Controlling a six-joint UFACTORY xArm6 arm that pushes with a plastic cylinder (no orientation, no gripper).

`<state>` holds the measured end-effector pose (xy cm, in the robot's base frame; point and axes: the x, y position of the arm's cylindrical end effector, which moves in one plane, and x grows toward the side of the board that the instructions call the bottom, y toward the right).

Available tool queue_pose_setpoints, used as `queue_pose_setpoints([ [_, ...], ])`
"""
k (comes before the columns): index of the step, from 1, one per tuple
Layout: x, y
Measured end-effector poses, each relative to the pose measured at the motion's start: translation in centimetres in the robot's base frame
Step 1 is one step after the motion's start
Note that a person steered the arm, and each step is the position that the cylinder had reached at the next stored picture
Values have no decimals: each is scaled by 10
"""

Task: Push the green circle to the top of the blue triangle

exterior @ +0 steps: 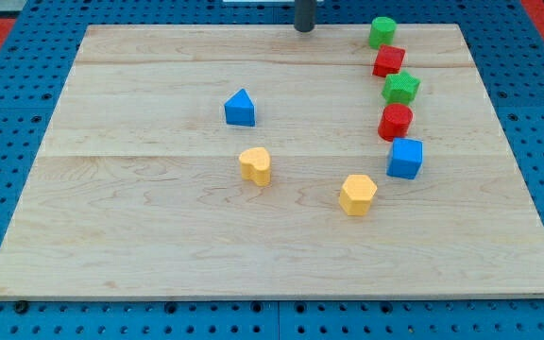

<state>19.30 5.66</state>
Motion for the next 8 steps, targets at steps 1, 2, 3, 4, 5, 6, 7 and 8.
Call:
queue_pose_setpoints([
  [1, 0, 27],
  [2, -1, 33],
  [3, 13, 34],
  [4, 22, 42],
  [5, 23, 58],
  [6, 27, 61],
  [7, 40, 59],
  [8, 47, 76],
])
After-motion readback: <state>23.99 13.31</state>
